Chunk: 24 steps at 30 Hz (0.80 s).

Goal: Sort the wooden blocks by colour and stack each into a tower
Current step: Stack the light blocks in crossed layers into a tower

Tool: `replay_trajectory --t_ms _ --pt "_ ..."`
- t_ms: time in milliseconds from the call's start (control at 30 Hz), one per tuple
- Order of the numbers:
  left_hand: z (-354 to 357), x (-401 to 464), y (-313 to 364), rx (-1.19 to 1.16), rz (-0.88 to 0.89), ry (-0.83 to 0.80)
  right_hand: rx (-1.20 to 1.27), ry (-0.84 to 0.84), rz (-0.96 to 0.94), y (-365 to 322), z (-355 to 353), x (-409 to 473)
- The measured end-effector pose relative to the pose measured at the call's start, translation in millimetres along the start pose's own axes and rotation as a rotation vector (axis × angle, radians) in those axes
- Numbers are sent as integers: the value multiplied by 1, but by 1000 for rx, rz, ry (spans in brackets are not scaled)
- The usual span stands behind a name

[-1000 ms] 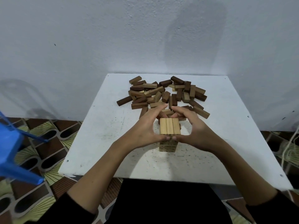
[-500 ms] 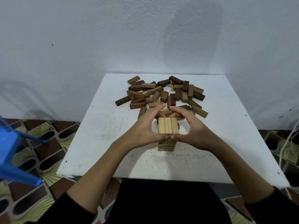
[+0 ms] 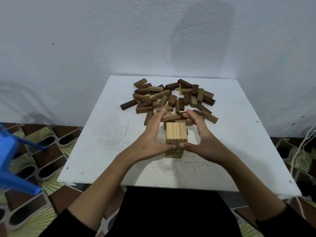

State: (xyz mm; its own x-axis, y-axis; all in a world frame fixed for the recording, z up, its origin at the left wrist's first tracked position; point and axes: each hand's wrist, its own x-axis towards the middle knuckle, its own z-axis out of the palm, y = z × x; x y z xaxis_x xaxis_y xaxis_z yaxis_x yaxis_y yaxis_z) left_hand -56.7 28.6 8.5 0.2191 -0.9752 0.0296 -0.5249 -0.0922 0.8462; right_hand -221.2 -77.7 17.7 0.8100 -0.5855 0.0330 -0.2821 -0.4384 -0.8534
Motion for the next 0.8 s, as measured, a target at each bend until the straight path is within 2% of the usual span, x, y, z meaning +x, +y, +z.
replay_trajectory --t_ms 200,800 --pt "23 -8 2 -115 -84 -25 64 8 60 9 25 -11" --pt "35 -8 5 -183 -71 -7 130 21 86 1 39 -13"
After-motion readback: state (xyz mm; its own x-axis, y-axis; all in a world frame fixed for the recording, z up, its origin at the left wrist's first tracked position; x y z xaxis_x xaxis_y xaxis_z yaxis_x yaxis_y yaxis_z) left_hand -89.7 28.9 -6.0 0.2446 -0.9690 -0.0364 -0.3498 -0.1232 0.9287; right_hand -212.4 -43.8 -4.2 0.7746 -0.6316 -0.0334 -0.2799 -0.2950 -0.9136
